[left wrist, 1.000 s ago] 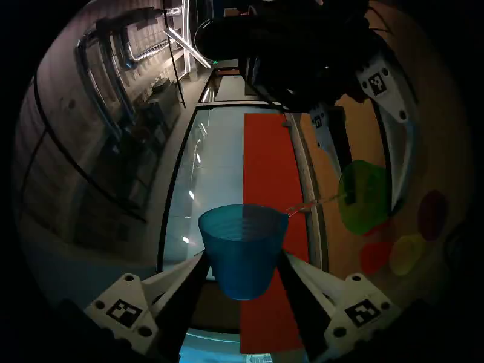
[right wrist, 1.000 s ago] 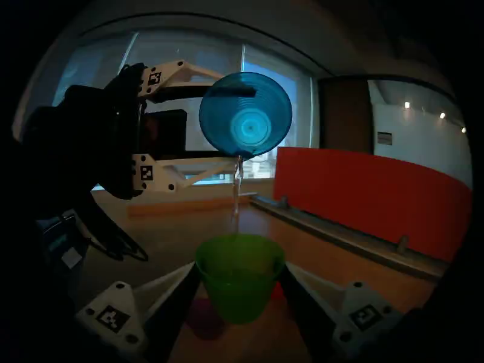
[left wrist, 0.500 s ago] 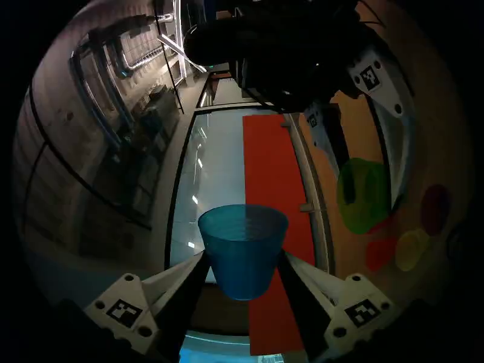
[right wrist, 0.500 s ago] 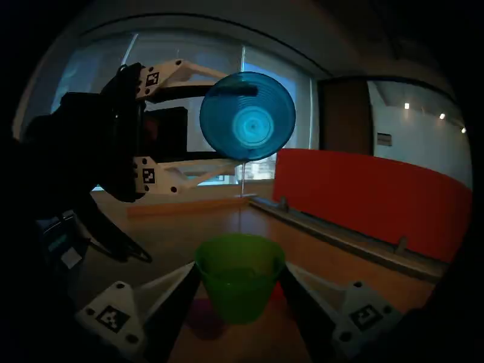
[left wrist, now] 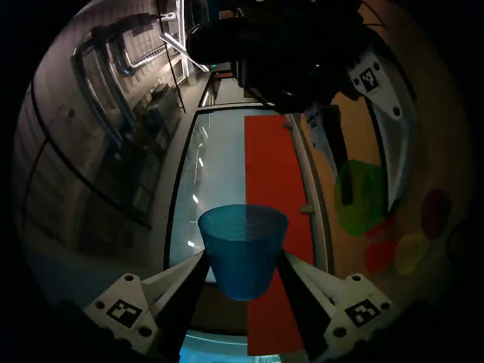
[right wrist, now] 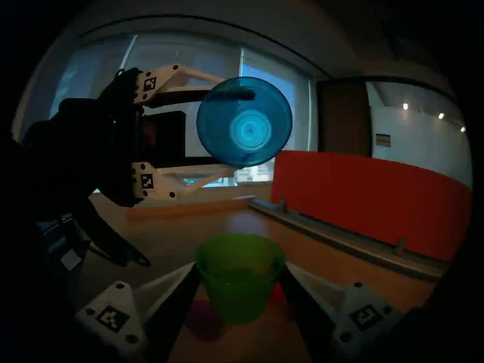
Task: Pour water
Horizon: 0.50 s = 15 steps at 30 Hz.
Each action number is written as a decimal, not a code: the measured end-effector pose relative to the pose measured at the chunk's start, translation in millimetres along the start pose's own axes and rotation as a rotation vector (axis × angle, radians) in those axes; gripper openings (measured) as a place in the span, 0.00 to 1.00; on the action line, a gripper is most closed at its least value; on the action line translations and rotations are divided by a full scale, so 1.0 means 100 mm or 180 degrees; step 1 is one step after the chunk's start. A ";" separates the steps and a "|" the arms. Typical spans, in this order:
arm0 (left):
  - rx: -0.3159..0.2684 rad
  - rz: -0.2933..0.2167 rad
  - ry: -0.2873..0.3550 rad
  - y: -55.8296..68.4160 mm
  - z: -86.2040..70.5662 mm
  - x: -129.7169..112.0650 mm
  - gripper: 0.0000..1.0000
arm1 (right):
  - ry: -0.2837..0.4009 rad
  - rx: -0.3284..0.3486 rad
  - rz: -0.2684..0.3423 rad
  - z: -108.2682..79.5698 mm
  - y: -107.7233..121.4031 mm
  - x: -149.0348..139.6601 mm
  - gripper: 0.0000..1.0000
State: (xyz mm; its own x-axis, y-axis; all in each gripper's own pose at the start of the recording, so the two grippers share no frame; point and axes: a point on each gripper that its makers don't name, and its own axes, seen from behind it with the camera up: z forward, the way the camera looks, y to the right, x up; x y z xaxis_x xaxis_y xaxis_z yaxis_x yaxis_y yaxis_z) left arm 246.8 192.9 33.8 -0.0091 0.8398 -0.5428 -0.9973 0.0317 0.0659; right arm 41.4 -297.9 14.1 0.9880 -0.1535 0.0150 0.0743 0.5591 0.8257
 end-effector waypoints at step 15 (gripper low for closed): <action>0.0040 -0.1687 -0.0053 0.05 0.04 -0.22 0.78 | 0.0023 -0.0054 -0.0014 -0.06 0.03 0.00 0.89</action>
State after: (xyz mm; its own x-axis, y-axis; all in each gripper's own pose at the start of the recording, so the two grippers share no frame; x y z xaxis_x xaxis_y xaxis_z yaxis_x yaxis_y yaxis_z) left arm 241.9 176.7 49.5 0.4973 0.7153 -0.4910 -0.8638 0.4607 -0.2038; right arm 42.7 -291.3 13.5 0.9886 -0.1501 0.0074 0.0808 0.5721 0.8162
